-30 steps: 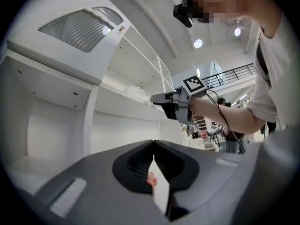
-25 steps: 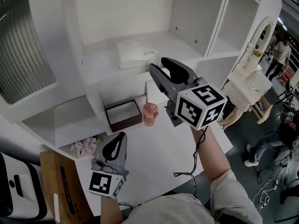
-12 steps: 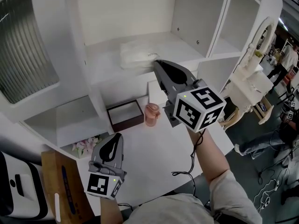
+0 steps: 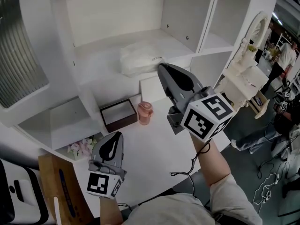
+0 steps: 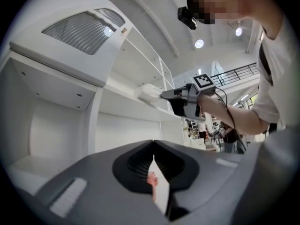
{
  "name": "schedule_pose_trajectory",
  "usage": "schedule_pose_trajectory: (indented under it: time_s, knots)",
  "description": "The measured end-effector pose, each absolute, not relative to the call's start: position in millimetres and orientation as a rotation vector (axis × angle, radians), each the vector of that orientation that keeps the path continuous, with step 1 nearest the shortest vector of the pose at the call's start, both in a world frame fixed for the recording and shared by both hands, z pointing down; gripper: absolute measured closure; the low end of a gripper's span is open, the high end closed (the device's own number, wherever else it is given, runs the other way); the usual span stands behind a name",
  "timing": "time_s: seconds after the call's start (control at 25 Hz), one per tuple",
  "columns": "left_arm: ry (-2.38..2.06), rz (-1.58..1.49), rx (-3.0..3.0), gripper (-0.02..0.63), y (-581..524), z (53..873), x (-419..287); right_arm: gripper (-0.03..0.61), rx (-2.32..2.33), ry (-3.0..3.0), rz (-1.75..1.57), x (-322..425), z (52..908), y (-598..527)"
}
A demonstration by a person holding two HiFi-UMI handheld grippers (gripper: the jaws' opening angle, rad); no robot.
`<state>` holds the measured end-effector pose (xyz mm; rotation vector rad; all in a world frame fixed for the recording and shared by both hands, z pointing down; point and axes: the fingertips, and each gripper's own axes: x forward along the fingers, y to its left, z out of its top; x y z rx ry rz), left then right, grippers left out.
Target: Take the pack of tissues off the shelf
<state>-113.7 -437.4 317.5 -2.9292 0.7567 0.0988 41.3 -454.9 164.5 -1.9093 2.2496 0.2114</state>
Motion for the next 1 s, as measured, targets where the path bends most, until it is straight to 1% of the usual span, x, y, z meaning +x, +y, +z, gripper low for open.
schedule_pose_trajectory:
  time_s: [0.4,1.0]
  knots:
    - [0.635,0.098,-2.959,0.612,-416,320,-84,0.578,-1.956,2.169,0.223,63,167,-404]
    - [0.502,0.102,-2.98,0.612,-388,318,-50,0.578,-2.075,2.077,0.157,98,209,-348]
